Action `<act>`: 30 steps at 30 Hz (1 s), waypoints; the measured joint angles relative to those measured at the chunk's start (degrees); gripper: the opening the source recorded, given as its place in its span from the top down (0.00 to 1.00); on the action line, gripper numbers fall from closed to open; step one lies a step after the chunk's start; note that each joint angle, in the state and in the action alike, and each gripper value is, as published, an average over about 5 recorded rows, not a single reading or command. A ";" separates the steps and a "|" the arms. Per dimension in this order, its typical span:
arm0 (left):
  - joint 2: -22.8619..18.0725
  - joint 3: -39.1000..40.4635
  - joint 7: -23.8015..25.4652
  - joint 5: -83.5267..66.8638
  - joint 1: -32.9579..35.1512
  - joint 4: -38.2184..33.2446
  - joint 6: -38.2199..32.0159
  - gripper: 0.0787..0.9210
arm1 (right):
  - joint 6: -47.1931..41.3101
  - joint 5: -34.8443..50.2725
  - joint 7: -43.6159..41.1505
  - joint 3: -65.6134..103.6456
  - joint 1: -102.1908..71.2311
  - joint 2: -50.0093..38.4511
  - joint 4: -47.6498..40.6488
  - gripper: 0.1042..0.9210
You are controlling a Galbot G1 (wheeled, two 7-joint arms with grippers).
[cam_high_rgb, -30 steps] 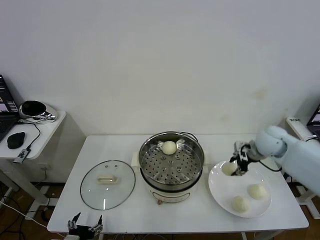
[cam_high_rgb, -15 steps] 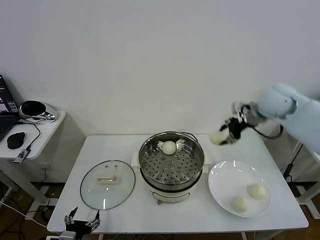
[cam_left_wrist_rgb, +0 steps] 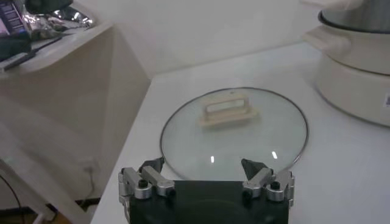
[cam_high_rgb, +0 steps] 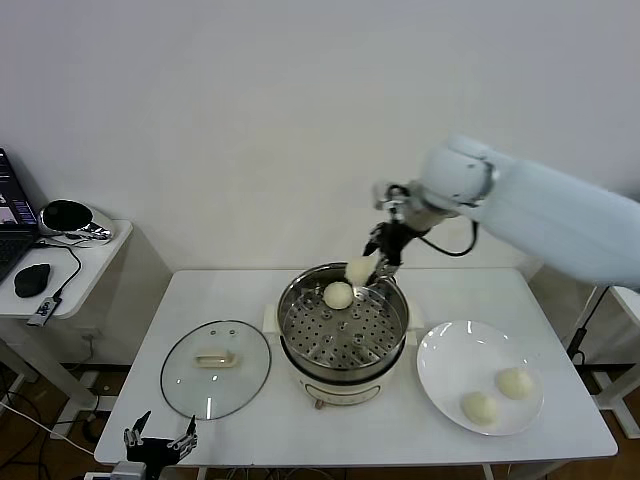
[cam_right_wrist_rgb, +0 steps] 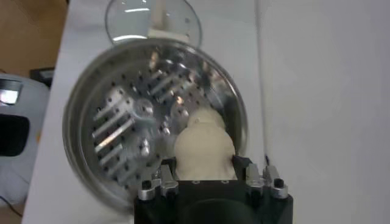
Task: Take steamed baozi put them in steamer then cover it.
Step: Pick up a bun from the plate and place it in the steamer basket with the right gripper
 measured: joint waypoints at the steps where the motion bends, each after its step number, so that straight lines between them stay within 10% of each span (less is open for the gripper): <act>1: -0.08 -0.02 -0.01 -0.03 -0.07 -0.17 0.03 0.12 | -0.13 0.10 0.12 -0.34 -0.31 1.14 -0.52 0.41; 30: -0.14 0.05 0.14 -0.67 0.03 -1.64 0.64 0.12 | -0.39 -3.91 2.36 -5.35 -8.26 17.57 -11.69 0.41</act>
